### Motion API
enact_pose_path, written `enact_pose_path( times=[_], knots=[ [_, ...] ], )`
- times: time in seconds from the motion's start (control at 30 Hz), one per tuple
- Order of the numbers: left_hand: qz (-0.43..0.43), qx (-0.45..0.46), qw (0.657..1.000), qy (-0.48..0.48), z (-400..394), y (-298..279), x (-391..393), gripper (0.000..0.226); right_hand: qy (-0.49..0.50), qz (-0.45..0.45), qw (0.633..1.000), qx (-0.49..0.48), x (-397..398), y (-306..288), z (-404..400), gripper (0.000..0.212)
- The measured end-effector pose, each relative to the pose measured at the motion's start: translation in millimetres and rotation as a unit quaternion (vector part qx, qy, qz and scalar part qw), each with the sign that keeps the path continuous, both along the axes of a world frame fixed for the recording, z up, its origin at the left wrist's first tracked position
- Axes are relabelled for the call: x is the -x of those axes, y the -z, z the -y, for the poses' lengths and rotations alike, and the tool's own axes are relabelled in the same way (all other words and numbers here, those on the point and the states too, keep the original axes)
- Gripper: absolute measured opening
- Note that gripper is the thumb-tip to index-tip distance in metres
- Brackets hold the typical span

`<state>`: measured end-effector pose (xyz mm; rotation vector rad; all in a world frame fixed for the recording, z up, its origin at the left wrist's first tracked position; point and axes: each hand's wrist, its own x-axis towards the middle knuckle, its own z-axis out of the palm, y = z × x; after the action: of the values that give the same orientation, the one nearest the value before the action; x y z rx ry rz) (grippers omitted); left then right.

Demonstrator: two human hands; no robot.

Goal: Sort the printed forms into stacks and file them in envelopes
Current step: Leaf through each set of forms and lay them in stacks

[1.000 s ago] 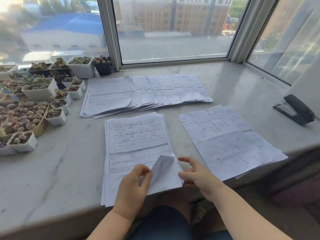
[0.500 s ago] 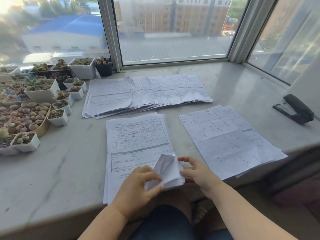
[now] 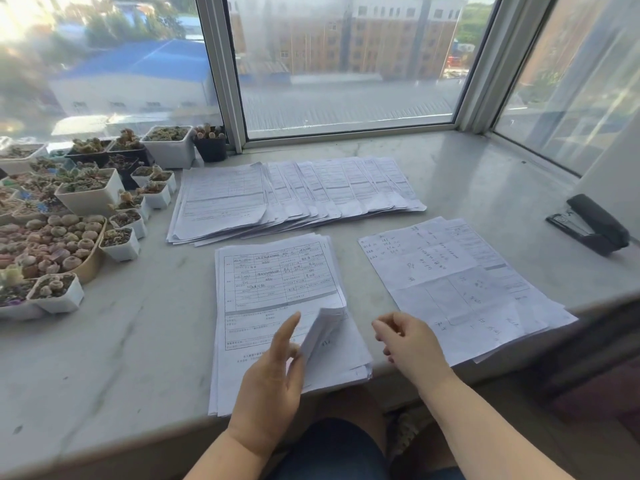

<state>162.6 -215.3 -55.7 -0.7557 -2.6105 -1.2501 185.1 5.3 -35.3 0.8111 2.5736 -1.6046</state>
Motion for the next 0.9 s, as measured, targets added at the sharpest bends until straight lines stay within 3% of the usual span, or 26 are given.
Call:
enact_pose_path(
  times=[0.07, 0.13, 0.17, 0.23, 0.3, 0.4, 0.57, 0.7, 0.8, 0.9],
  knots=[
    [-0.032, 0.009, 0.999, 0.004, -1, -4, 6, 0.043, 0.015, 0.041, 0.993, 0.11, 10, -13, 3, 0.041],
    [-0.058, 0.045, 0.997, 0.034, -5, -7, 9, 0.02, -0.014, 0.164, 0.962, 0.218, 18, -23, 15, 0.058],
    [-0.058, 0.073, 0.994, 0.061, -7, -9, 10, 0.016, -0.037, 0.201, 0.954, 0.22, 22, -24, 20, 0.049],
    [-0.062, 0.117, 0.987, 0.096, -12, -12, 12, 0.012, -0.063, 0.211, 0.967, 0.131, 27, -21, 28, 0.024],
    [-0.084, 0.115, 0.986, 0.089, -17, -20, 12, 0.027, -0.043, 0.167, 0.983, 0.056, 30, -17, 26, 0.027],
    [-0.132, 0.035, 0.989, 0.059, -32, -42, 17, 0.053, 0.016, 0.057, 0.991, 0.12, 26, -29, -1, 0.025],
    [-0.17, -0.075, 0.978, 0.091, -94, -76, 13, 0.038, 0.132, -0.06, 0.964, 0.225, -5, -60, -85, 0.023],
    [-0.088, 0.01, 0.984, 0.154, -160, -65, -3, 0.038, 0.25, -0.119, 0.928, 0.249, -32, -70, -167, 0.017],
    [-0.026, 0.118, 0.972, 0.201, -210, -41, -13, 0.052, 0.32, -0.16, 0.891, 0.281, -46, -78, -230, 0.014],
    [-0.028, 0.211, 0.953, 0.217, -255, -25, -17, 0.065, 0.356, -0.193, 0.845, 0.348, -50, -81, -281, 0.013]
  ],
)
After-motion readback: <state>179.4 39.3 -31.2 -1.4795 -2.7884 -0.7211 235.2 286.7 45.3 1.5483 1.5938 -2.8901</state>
